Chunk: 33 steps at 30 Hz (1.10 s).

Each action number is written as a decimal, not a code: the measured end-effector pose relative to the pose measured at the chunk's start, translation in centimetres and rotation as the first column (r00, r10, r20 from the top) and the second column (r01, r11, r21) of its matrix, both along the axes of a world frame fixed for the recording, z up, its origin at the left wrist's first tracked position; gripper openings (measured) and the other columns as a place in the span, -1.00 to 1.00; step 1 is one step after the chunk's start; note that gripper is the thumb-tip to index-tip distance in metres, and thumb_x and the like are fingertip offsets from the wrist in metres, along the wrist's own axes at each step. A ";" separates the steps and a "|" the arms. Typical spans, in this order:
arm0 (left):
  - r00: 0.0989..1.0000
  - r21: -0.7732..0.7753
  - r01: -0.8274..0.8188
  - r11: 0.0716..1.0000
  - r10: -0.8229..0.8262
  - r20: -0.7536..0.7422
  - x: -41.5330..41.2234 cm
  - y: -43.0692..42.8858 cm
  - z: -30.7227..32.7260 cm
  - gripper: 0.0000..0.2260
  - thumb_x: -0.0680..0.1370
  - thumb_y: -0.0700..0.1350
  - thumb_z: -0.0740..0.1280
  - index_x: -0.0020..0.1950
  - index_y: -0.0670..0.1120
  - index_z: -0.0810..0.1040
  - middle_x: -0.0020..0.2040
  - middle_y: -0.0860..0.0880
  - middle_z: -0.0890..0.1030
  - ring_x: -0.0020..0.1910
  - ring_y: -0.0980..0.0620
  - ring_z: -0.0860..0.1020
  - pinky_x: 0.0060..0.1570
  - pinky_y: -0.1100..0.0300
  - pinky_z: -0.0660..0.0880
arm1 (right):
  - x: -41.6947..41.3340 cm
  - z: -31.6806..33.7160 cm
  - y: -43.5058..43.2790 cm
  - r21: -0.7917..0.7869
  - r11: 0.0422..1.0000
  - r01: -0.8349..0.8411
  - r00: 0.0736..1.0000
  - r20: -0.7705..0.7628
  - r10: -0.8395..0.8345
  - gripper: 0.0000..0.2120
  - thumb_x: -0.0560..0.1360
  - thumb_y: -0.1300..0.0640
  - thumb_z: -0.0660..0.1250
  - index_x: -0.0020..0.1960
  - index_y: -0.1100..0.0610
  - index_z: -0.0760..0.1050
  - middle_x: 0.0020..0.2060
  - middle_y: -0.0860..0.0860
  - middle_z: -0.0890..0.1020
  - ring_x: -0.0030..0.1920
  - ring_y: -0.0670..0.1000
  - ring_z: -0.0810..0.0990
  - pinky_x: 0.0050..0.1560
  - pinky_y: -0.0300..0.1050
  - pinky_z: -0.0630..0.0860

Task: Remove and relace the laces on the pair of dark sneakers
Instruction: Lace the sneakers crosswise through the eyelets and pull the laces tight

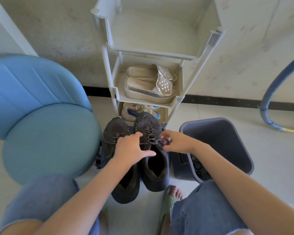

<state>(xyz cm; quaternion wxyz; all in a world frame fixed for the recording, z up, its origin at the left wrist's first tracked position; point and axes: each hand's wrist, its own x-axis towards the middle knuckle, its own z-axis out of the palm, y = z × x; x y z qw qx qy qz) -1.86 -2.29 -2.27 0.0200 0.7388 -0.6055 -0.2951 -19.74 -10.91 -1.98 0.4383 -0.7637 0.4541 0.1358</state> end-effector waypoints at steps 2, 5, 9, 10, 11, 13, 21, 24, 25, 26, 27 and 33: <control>0.999 -0.005 0.020 1.000 -0.020 0.040 -0.9 0.0 -0.4 -0.30 0.41 0.35 0.30 0.40 -0.04 0.31 0.27 -0.04 0.48 0.25 -0.06 0.46 0.26 0.04 0.35 | 0.6 -0.1 0.4 0.030 0.999 -0.013 1.000 0.007 0.013 -0.52 0.51 0.02 0.34 0.36 0.10 0.31 0.18 0.01 0.49 0.10 0.00 0.49 0.13 -0.15 0.41; 0.992 -0.004 0.049 0.999 -0.048 0.118 -1.3 -0.2 -0.5 -0.42 0.50 0.25 0.26 0.39 -0.07 0.32 0.26 -0.06 0.44 0.21 -0.09 0.47 0.19 0.08 0.37 | 1.3 -0.2 0.7 -0.059 0.996 -0.063 0.998 -0.013 0.063 -0.53 0.50 -0.05 0.36 0.31 0.12 0.34 0.09 -0.02 0.49 0.03 -0.01 0.50 0.05 -0.14 0.44; 0.978 0.005 0.098 0.995 -0.097 0.184 -1.6 0.1 -0.5 -0.51 0.57 0.12 0.21 0.44 -0.07 0.29 0.30 -0.08 0.41 0.20 -0.09 0.49 0.16 0.10 0.41 | 1.1 -0.4 0.8 -0.091 0.993 -0.074 0.997 -0.044 0.070 -0.76 0.50 0.11 0.33 0.11 0.20 0.44 -0.02 0.11 0.57 -0.15 0.05 0.59 -0.03 -0.06 0.55; 0.976 0.005 0.106 0.994 -0.105 0.192 -1.5 0.1 -0.5 -0.52 0.58 0.10 0.20 0.45 -0.07 0.28 0.31 -0.07 0.40 0.20 -0.09 0.49 0.16 0.11 0.41 | 1.0 -0.4 0.8 -0.098 0.993 -0.071 0.996 -0.052 0.066 -0.81 0.50 0.13 0.33 0.06 0.20 0.45 -0.06 0.10 0.57 -0.15 0.06 0.60 -0.04 -0.05 0.54; 0.973 0.004 0.117 0.993 -0.116 0.199 -1.5 0.2 -0.5 -0.53 0.58 0.08 0.19 0.45 -0.06 0.28 0.32 -0.08 0.40 0.19 -0.09 0.50 0.15 0.11 0.41 | 1.0 -0.4 0.8 -0.106 0.992 -0.072 0.996 -0.061 0.066 -0.84 0.50 0.15 0.32 0.03 0.19 0.45 -0.09 0.10 0.56 -0.15 0.06 0.59 -0.05 -0.06 0.53; 0.970 0.006 0.133 0.991 -0.131 0.205 -1.4 0.3 -0.6 -0.53 0.60 0.05 0.18 0.48 -0.06 0.26 0.33 -0.08 0.39 0.18 -0.09 0.50 0.15 0.11 0.42 | 1.0 -0.4 0.9 -0.121 0.990 -0.078 0.995 -0.067 0.070 -0.88 0.50 0.16 0.32 -0.01 0.18 0.46 -0.12 0.09 0.55 -0.16 0.05 0.56 -0.11 -0.11 0.48; 0.998 0.016 0.055 0.998 -0.055 -0.002 -0.2 -0.2 0.1 -0.57 0.49 0.17 0.34 0.23 -0.07 0.49 0.14 -0.04 0.54 0.12 -0.06 0.53 0.12 0.07 0.46 | -0.4 -0.1 0.9 -0.039 0.999 -0.014 1.000 -0.007 0.014 -0.69 0.48 -0.07 0.39 -0.02 0.18 0.52 -0.17 0.08 0.61 -0.18 0.04 0.57 -0.07 -0.09 0.50; 0.994 -0.054 -0.022 0.998 0.015 -0.112 1.2 -0.5 1.5 -0.75 0.51 0.13 0.33 -0.10 -0.04 0.60 -0.19 0.04 0.63 -0.19 0.08 0.57 -0.14 0.19 0.47 | -1.8 0.6 0.4 -0.057 0.997 0.056 0.995 0.084 -0.051 -0.82 0.50 -0.03 0.38 -0.17 0.06 0.52 -0.23 -0.06 0.55 -0.18 -0.10 0.50 -0.06 -0.19 0.40; 0.981 -0.053 -0.058 0.997 0.047 -0.188 1.5 -0.7 1.8 -0.74 0.52 0.13 0.32 -0.17 -0.04 0.60 -0.25 0.04 0.61 -0.25 0.13 0.53 -0.22 0.26 0.40 | -2.1 0.7 0.2 -0.065 0.994 0.089 0.990 0.118 -0.081 -0.85 0.51 -0.03 0.36 -0.17 0.02 0.53 -0.17 -0.09 0.54 -0.07 -0.08 0.48 0.04 -0.15 0.38; 0.949 -0.025 -0.106 0.994 0.093 -0.300 1.7 -1.0 2.0 -0.72 0.53 0.13 0.30 -0.20 -0.05 0.60 -0.24 0.01 0.60 -0.26 0.14 0.51 -0.24 0.29 0.36 | -2.3 0.9 0.1 -0.079 0.990 0.113 0.984 0.144 -0.101 -0.86 0.51 -0.03 0.35 -0.15 0.00 0.55 -0.09 -0.09 0.51 0.05 -0.06 0.42 0.14 -0.11 0.34; 0.892 0.032 -0.157 0.987 0.155 -0.425 1.9 -1.3 2.0 -0.70 0.54 0.15 0.28 -0.17 -0.06 0.60 -0.17 -0.02 0.62 -0.19 0.13 0.52 -0.17 0.29 0.36 | -2.2 1.0 0.0 -0.103 0.987 0.126 0.981 0.159 -0.109 -0.87 0.51 -0.04 0.35 -0.13 0.00 0.57 -0.03 -0.08 0.46 0.12 -0.05 0.36 0.19 -0.10 0.31; 0.358 0.259 -0.232 0.938 0.330 -0.874 1.1 -1.9 1.0 -0.77 0.62 -0.06 0.21 0.18 -0.08 0.57 0.23 -0.01 0.57 0.25 0.08 0.47 0.35 0.11 0.30 | -0.2 2.4 0.3 -0.220 0.961 0.168 0.950 0.296 -0.098 -0.89 0.47 0.10 0.44 -0.11 0.15 0.61 -0.32 -0.09 0.48 -0.37 -0.19 0.40 -0.27 -0.37 0.35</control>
